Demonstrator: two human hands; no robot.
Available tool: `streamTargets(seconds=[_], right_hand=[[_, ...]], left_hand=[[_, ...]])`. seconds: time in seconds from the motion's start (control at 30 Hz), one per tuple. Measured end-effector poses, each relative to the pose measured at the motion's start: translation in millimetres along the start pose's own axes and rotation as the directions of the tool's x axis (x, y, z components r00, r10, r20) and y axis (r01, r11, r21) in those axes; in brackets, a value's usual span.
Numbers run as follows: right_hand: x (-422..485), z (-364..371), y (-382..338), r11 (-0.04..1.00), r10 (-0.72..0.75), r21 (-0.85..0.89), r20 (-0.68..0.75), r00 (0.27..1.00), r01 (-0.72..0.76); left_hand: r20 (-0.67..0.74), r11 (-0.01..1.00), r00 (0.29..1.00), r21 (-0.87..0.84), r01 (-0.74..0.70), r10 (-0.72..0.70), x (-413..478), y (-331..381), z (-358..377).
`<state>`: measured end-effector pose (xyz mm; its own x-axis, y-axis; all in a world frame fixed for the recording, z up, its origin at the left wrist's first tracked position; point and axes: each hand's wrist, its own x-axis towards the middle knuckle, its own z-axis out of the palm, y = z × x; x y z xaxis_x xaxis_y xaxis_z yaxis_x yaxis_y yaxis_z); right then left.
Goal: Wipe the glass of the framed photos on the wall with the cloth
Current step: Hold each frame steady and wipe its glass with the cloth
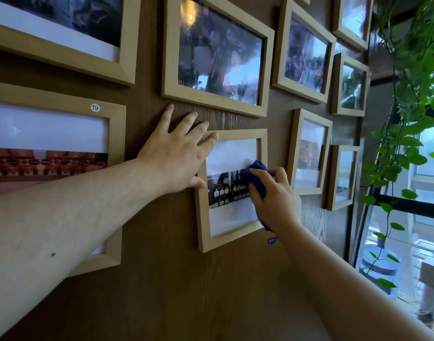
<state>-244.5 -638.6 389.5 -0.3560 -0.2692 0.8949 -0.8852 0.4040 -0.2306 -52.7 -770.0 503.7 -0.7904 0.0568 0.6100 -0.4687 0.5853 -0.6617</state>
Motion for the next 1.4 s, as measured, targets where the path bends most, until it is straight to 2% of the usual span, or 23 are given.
streamTargets(seconds=[0.07,0.13,0.3,0.4,0.57,0.63,0.73,0.8,0.9,1.03,1.13,1.27,1.4], right_hand=[[-3.2,-0.3,1.1,0.999,0.011,-0.043,0.02,1.0,-0.01],[-8.9,1.1,-8.4,0.998,-0.038,-0.041,0.048,0.998,0.04],[-35.7,8.4,-36.6,0.945,-0.325,0.012,0.135,0.936,0.326],[-42.2,9.2,-31.7,0.962,-0.272,0.043,0.134,0.953,0.269],[-48.1,5.3,7.9,0.996,0.073,0.045,0.115,0.991,-0.079],[-50.2,5.2,12.8,0.991,0.119,0.043,0.118,0.986,-0.125],[-52.6,4.4,0.9,0.995,0.088,0.04,0.145,0.986,-0.094],[-58.4,5.0,-12.2,0.999,-0.027,0.048,0.192,0.981,0.018],[-69.5,7.3,-30.7,0.972,-0.236,0.089,0.278,0.931,0.22],[-68.9,4.9,-34.3,0.951,-0.305,0.145,0.316,0.898,0.272],[-63.2,-1.4,-23.3,0.926,-0.367,0.072,0.393,0.843,0.37],[-54.5,-8.6,-6.2,0.912,-0.367,-0.005,0.435,0.822,0.41],[-50.8,-16.6,11.9,0.947,-0.255,-0.071,0.427,0.867,0.313]], left_hand=[[-0.002,1.0,1.0,0.0,0.001,-0.001,0.0,0.2,1.0],[-0.002,1.0,1.0,0.002,0.006,-0.006,0.0,0.5,1.9],[-0.006,1.0,1.0,0.017,0.01,-0.01,0.0,2.6,2.3],[0.006,1.0,1.0,0.02,0.012,-0.012,-0.3,2.5,2.2],[0.03,1.0,0.999,0.009,0.018,-0.018,0.5,3.2,-0.4],[0.037,1.0,0.999,0.003,0.019,-0.019,0.1,3.8,-1.2],[0.033,1.0,0.999,0.005,0.021,-0.022,-0.2,4.5,-0.4],[0.019,1.0,1.0,0.012,0.018,-0.018,0.1,4.5,0.9],[0.003,1.0,1.0,0.021,0.014,-0.014,-0.3,3.6,2.0],[0.018,1.0,1.0,0.021,0.018,-0.018,0.3,3.9,1.9],[0.036,0.999,0.999,0.02,0.027,-0.028,1.5,4.3,0.3],[0.054,0.999,0.998,0.013,0.031,-0.032,1.4,4.8,-0.9],[0.073,0.999,0.997,-0.001,0.037,-0.037,-0.6,6.6,-4.5]])
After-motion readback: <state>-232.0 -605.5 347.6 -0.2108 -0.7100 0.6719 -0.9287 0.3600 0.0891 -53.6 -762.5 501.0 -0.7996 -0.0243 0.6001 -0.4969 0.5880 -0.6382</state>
